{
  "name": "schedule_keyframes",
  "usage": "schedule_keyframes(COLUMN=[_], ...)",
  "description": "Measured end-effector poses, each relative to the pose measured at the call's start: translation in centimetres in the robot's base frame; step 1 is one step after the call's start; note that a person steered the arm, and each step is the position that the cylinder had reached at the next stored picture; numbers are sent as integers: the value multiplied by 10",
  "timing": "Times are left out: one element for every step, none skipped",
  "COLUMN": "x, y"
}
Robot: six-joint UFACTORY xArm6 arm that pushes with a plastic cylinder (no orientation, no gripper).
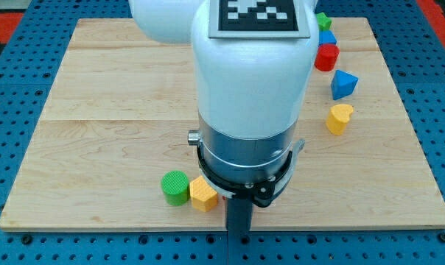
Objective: Move the green star towards the top center
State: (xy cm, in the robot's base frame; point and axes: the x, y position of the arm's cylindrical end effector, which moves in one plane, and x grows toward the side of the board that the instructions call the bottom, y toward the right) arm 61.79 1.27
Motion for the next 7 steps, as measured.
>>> schedule_keyframes(x=[-1,-1,-2,-2,-2,-2,-2], y=[1,32,45,45,73,115,158])
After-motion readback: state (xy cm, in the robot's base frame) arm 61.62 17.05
